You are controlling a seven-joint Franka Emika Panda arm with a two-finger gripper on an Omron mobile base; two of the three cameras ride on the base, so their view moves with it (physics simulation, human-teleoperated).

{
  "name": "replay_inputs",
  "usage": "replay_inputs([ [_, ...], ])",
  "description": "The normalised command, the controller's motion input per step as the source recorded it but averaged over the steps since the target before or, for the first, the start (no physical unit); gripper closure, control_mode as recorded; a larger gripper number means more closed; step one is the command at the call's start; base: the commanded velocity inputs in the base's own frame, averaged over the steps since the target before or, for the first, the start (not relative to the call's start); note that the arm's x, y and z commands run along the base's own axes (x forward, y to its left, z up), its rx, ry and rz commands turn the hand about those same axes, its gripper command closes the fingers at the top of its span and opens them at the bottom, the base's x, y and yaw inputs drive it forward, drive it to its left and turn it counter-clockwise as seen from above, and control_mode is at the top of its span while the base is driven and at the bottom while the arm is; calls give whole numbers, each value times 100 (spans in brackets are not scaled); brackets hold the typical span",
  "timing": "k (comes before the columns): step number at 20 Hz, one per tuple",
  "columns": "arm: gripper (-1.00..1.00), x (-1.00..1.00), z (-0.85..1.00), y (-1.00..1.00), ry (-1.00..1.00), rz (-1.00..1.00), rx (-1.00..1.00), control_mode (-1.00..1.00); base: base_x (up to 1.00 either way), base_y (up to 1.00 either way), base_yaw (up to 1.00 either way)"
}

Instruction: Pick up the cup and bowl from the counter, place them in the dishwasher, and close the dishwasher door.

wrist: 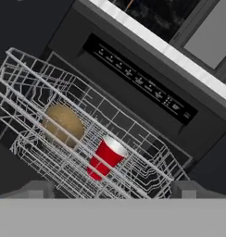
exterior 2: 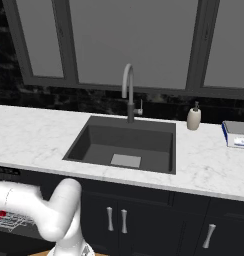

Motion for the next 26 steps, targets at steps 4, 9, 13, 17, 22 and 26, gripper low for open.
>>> replay_inputs([
  [4, -100, -14, -41, 53, -9, 0, 0, -100, 0, 0, 0],
  [9, -100, -5, -79, 8, 0, 0, -3, -100, 0, 0, 0],
  [13, -100, -16, -39, 30, -6, 0, 0, -100, 0, 0, 0],
  [17, -100, 42, -42, 3, -3, -2, -6, -100, 0, 0, 0],
  [22, -100, 35, -84, 4, 0, -8, -9, -100, 0, 0, 0],
  [26, -100, -1, -33, 39, 0, 0, -2, -100, 0, 0, 0],
])
